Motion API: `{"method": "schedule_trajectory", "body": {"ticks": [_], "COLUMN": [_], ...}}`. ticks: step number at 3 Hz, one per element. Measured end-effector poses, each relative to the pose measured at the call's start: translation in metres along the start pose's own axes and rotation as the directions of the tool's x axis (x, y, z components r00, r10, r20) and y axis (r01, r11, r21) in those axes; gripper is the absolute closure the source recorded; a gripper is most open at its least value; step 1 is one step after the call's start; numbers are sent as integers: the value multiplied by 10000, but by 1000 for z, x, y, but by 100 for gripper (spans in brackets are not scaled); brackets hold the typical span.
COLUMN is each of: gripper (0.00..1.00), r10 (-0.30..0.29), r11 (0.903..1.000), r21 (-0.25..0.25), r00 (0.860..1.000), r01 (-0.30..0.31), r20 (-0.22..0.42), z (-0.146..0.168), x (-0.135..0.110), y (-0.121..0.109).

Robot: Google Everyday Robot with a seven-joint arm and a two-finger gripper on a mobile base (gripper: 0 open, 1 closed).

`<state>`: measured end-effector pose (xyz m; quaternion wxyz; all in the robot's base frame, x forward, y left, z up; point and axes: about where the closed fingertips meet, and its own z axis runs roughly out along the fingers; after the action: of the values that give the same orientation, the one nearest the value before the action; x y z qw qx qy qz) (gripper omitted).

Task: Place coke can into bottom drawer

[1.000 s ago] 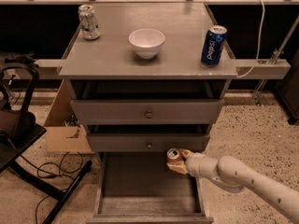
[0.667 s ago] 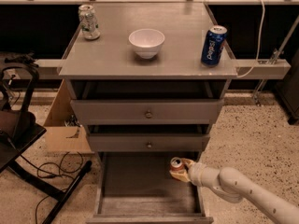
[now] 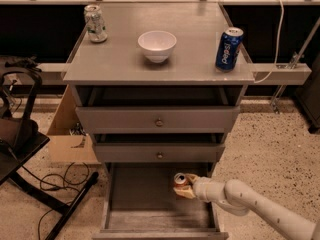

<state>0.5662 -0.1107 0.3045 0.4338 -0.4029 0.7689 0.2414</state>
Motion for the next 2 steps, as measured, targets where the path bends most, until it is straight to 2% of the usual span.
{"method": "schedule_trajectory", "body": {"ticks": [1,2], "gripper": [100,100], "r10": [-28,-22], "r11": [9946,9850], "r21": [-1040,-1724], "r00": [9999,9984], "r01": [40,120], "r20": [116,568], "z": [46,77], "x": [27,46], "y": [26,45]}}
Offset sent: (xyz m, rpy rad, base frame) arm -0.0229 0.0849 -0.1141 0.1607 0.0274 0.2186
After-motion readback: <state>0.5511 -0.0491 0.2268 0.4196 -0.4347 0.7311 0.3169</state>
